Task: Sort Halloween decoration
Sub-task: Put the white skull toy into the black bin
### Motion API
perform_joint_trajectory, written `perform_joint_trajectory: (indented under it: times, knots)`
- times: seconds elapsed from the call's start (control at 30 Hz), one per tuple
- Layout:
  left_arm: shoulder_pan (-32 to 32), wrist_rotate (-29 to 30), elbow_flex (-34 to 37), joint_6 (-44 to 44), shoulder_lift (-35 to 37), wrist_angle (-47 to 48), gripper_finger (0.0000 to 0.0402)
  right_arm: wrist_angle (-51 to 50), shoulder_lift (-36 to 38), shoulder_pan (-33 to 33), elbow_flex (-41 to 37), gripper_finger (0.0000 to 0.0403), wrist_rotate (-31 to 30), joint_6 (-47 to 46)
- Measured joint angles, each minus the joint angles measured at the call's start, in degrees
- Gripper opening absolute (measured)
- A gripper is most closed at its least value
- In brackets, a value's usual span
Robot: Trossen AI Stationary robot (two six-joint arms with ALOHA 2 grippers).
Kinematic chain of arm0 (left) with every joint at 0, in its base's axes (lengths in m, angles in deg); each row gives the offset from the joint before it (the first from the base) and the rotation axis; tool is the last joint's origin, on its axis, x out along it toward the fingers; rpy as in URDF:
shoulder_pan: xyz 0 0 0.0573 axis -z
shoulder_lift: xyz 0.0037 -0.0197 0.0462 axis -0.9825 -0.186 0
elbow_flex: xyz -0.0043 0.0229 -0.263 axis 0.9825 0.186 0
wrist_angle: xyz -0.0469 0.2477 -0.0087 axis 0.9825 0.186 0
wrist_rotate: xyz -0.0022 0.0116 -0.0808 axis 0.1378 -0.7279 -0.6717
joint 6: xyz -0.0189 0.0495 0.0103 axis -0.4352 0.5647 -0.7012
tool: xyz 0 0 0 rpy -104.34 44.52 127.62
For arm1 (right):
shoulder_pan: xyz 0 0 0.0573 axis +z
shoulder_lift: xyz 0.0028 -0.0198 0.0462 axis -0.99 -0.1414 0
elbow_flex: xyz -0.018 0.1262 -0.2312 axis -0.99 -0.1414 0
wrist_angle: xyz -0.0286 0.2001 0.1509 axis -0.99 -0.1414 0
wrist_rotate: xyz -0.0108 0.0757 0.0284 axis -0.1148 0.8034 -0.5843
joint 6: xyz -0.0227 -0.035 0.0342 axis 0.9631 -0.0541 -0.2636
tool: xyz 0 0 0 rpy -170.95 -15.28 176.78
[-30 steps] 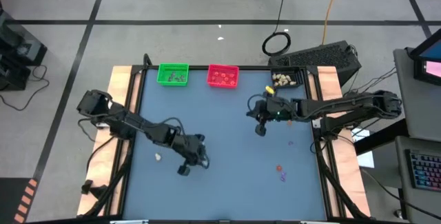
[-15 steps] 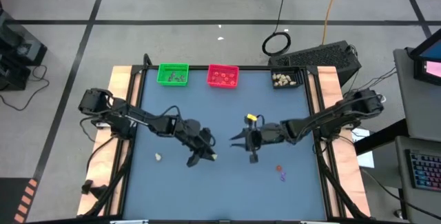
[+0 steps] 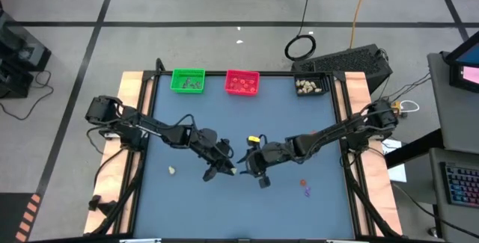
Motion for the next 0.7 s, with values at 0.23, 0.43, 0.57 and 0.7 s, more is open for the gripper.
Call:
perform_joint_trajectory:
  times: [0.23, 0.43, 0.57, 0.7]
  knots:
    - [0.00, 0.00, -0.04, -0.04, 0.00, -0.44, 0.0073, -0.26, -2.64, -0.02, 2.88, 0.0145, 0.50, 2.19]
    - [0.00, 0.00, -0.04, -0.04, 0.00, -0.98, 0.0073, -0.22, -4.12, 0.00, 3.39, 0.0127, 0.52, 3.73]
    - [-0.02, -0.10, -0.04, -0.11, 0.00, -1.27, 0.0071, 0.20, -4.14, 0.00, 3.39, 0.0098, 0.47, 4.03]
    - [-0.04, -0.26, -0.04, -0.17, 0.00, -1.73, 0.0071, 0.28, -4.14, 0.00, 3.34, 0.0048, 0.50, 5.22]
